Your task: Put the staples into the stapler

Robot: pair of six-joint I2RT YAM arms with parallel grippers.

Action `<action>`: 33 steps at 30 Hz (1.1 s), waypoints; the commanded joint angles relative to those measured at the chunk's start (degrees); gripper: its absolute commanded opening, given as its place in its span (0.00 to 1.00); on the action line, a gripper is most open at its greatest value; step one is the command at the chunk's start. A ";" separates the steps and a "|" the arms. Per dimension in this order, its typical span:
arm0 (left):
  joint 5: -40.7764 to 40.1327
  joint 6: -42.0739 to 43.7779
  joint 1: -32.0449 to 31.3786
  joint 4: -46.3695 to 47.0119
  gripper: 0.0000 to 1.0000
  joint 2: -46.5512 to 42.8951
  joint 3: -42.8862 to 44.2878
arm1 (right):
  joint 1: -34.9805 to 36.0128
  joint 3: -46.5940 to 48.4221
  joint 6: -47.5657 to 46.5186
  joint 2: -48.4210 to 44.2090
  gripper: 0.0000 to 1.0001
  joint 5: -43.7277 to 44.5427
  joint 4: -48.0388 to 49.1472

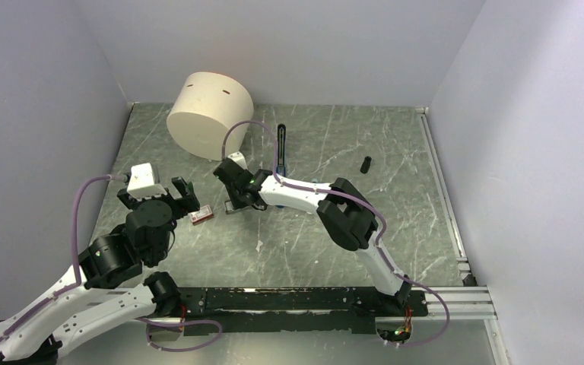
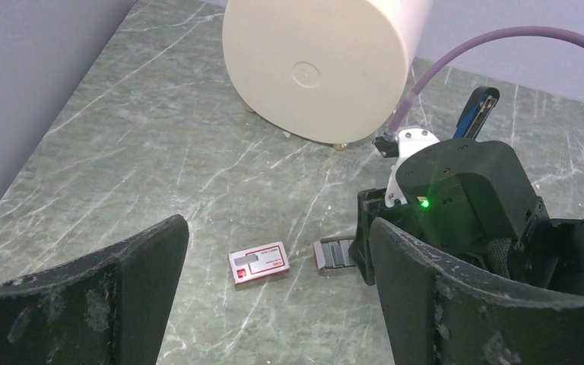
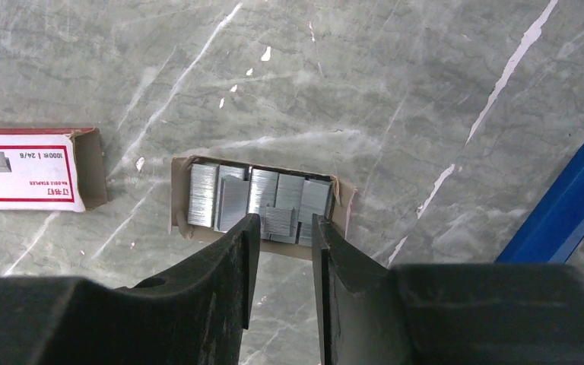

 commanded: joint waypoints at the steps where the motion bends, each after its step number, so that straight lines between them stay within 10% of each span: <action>1: -0.05 0.67 -0.12 0.92 0.93 -0.16 0.85 | 0.15 0.27 0.79 0.94 0.34 -0.15 1.20; 33: 0.00 0.67 -0.16 0.83 0.93 0.19 0.94 | 0.45 -1.25 1.62 -2.28 0.21 0.62 3.84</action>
